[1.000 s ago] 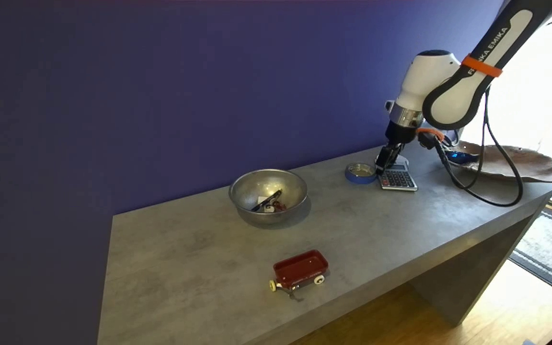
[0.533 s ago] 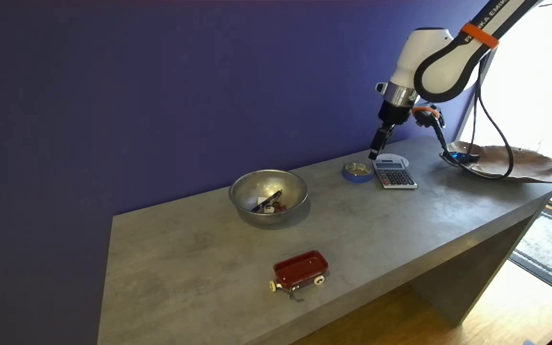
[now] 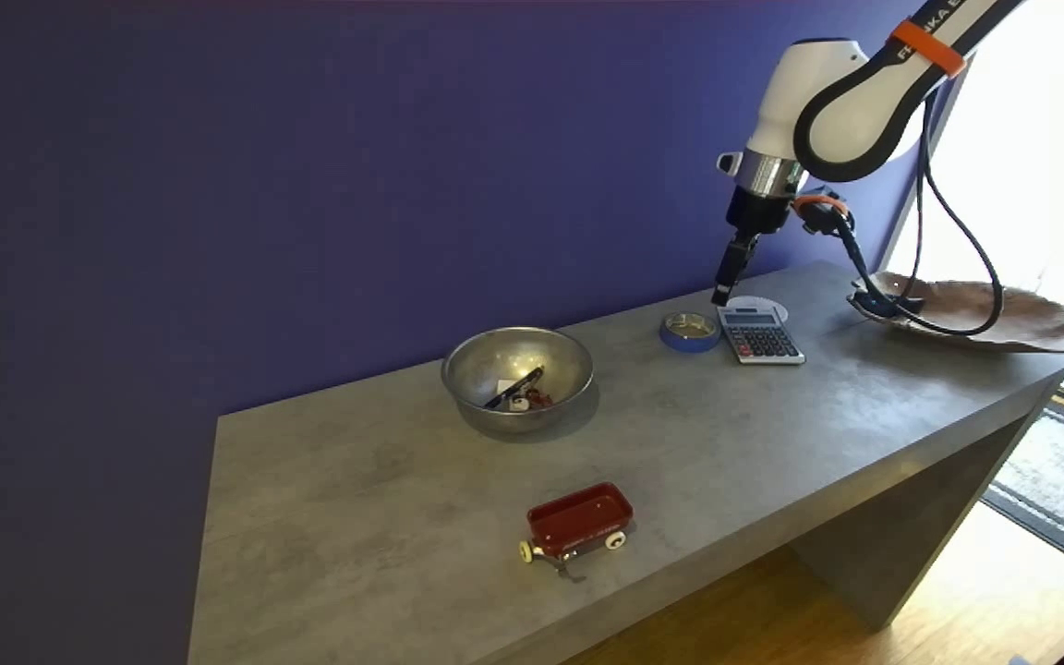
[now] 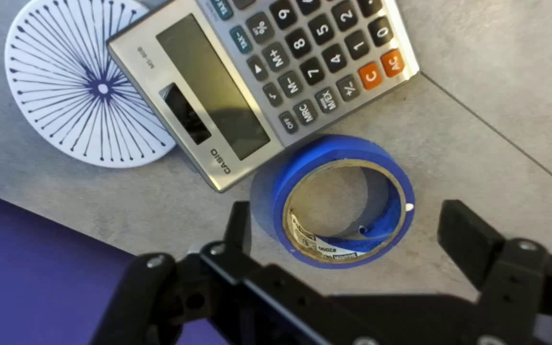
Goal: Put the blue seal tape in the key bowl
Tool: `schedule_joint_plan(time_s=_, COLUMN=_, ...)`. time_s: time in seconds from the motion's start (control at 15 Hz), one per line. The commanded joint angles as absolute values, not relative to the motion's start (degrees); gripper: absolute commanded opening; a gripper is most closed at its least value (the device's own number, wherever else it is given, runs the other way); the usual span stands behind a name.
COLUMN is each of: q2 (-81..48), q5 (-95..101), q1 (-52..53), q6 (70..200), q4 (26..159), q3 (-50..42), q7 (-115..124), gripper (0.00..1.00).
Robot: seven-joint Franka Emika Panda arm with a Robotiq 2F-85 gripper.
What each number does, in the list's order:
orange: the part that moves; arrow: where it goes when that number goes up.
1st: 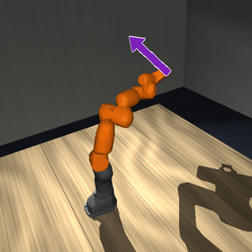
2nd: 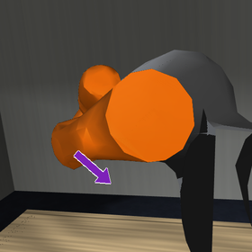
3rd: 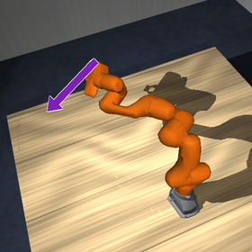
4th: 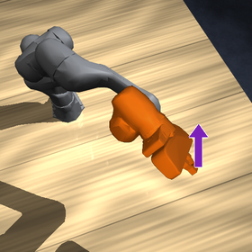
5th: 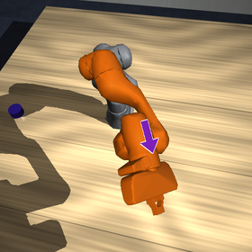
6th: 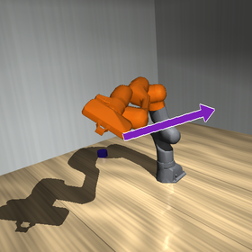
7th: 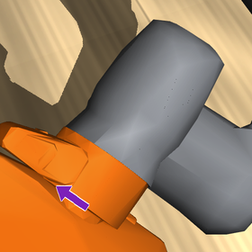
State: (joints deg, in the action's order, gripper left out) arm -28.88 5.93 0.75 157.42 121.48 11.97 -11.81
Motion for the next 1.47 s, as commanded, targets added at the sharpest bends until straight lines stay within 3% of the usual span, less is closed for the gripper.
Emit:
schedule_joint_plan(time_s=0.0, q2=-29.25, q5=4.92, q1=1.67, q6=157.30, q4=121.18, q3=11.20, q7=-12.52, gripper=1.00)
schedule_joint_plan(time_s=0.6, q2=-36.34, q5=5.64, q1=2.72, q6=163.64, q4=115.67, q3=9.15, q7=-11.40, gripper=1.00)
schedule_joint_plan(time_s=0.8, q2=-38.74, q5=5.88, q1=3.24, q6=163.96, q4=113.11, q3=8.50, q7=-10.82, gripper=0.96)
schedule_joint_plan(time_s=0.93, q2=-40.09, q5=5.94, q1=3.46, q6=163.70, q4=111.76, q3=8.31, q7=-10.72, gripper=0.88)
schedule_joint_plan(time_s=1.0, q2=-40.71, q5=5.96, q1=3.61, q6=163.54, q4=111.17, q3=8.25, q7=-10.70, gripper=0.77)
schedule_joint_plan(time_s=1.4, q2=-42.50, q5=6.49, q1=4.88, q6=163.37, q4=109.23, q3=7.25, q7=-10.32, gripper=0.34)
